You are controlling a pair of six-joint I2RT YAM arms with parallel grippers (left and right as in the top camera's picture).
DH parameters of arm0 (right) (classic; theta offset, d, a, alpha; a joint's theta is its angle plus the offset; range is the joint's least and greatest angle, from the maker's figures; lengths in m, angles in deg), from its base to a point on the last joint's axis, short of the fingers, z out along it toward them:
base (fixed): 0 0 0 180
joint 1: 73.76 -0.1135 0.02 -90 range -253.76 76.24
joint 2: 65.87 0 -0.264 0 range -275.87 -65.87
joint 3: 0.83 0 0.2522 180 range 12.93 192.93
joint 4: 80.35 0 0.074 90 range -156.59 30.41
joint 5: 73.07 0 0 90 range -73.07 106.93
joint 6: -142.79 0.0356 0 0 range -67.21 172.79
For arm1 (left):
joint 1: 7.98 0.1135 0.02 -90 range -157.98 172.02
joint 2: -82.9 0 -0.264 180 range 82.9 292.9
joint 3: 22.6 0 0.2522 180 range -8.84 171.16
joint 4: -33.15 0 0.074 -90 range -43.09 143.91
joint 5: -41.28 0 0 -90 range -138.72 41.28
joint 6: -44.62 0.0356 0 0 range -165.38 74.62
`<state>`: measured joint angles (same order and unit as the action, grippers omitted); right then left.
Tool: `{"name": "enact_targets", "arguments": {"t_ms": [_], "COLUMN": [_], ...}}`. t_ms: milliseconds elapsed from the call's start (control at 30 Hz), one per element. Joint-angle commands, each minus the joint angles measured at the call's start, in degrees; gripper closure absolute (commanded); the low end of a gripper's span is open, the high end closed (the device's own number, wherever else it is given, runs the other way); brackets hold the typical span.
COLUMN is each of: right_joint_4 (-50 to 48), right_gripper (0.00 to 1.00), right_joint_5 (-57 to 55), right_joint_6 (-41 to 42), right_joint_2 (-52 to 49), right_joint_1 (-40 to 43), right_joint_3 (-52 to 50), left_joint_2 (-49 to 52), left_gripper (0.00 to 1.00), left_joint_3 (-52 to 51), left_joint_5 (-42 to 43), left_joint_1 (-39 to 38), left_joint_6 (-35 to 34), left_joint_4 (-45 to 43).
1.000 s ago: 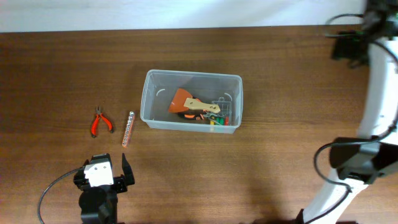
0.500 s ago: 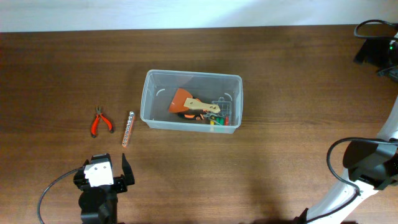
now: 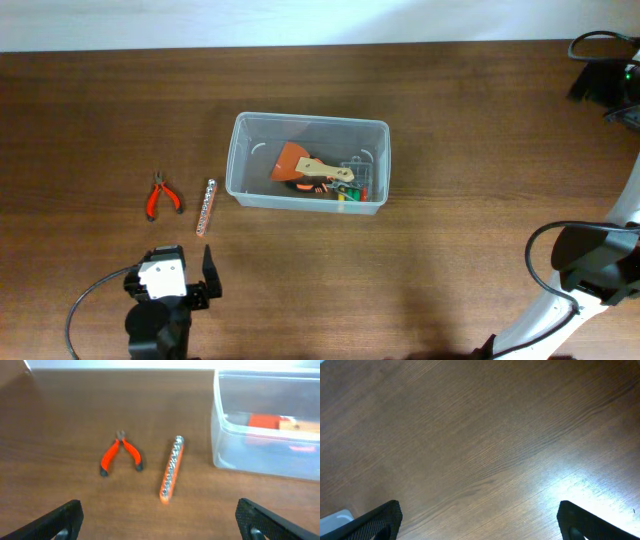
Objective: Pack container
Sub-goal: 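Move left gripper toward the orange socket bit strip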
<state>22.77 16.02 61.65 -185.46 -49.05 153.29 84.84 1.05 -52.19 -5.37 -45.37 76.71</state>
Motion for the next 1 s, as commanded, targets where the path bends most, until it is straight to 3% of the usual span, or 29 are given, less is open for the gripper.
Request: {"name": "enact_targets", "arguments": {"t_ms": [0,133,333,500,667,967], "right_joint_4": [0.00,0.00,0.00,0.00,0.00,0.00], "right_gripper": [0.01,0.01,0.01,0.01,0.01,0.01], "right_joint_5": [0.70,0.70,0.70,0.70,0.70,0.70], "right_joint_6": [0.24,0.24,0.24,0.24,0.24,0.24], "right_joint_2": [0.24,0.24,0.24,0.24,0.24,0.24], "right_joint_1": [-0.26,-0.26,-0.26,-0.26,-0.26,-0.26], "right_joint_3": [-0.11,-0.11,-0.11,-0.11,-0.11,-0.11], "left_joint_2": [8.04,24.70,57.79,74.93,83.78,85.72], "left_gripper": [0.01,0.01,0.01,0.01,0.01,0.00], "left_joint_3": [8.68,20.61,48.76,62.97,67.21,67.01], "left_joint_5": [0.61,1.53,6.12,6.10,7.02,7.78], "left_joint_1": [0.28,0.28,0.28,0.26,0.26,0.26], "left_joint_6": [-0.81,-0.85,-0.55,6.36,6.97,8.96], "left_joint_4": [2.78,6.45,17.51,28.50,31.78,32.65]}}
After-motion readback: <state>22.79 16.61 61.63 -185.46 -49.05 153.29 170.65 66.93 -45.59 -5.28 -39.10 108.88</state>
